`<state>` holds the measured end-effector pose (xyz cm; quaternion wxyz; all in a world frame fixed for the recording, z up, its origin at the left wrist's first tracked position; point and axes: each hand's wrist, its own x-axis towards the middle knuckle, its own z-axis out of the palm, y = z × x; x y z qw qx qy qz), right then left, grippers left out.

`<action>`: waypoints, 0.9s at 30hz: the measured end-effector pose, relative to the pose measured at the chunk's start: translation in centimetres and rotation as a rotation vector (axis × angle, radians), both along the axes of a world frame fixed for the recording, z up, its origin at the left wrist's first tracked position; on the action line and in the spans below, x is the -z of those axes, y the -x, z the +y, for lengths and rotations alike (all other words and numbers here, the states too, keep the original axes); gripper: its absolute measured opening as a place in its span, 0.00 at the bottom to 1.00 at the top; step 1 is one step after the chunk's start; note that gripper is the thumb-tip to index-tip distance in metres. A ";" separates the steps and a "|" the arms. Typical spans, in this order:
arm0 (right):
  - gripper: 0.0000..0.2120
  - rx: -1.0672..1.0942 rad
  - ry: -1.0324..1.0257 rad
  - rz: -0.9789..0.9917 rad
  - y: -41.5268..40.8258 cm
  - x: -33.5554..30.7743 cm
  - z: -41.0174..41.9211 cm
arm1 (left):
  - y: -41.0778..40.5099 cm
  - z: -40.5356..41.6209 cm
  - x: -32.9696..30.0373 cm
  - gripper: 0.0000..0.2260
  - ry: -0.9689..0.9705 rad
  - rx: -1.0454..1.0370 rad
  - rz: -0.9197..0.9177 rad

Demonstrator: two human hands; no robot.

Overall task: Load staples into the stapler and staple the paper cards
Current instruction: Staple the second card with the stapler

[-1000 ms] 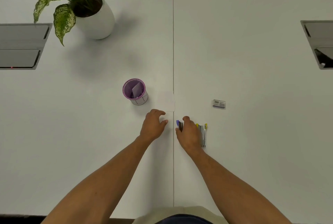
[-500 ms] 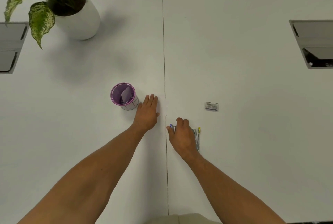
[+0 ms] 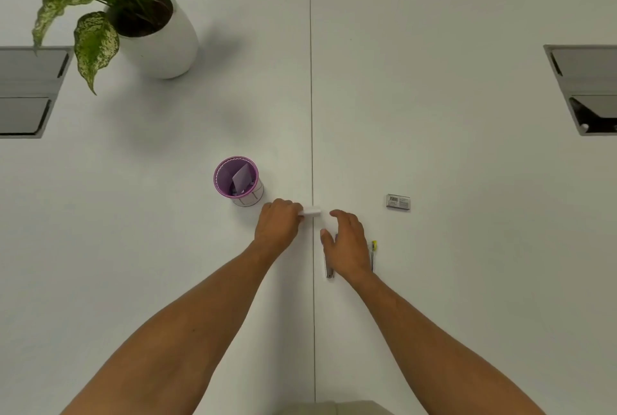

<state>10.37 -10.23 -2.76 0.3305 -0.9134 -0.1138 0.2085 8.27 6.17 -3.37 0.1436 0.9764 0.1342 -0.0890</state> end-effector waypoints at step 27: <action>0.12 0.390 -0.759 0.471 -0.7 -4.7 -3.3 | 3.4 -5.8 -5.6 0.10 1.334 -0.693 -0.207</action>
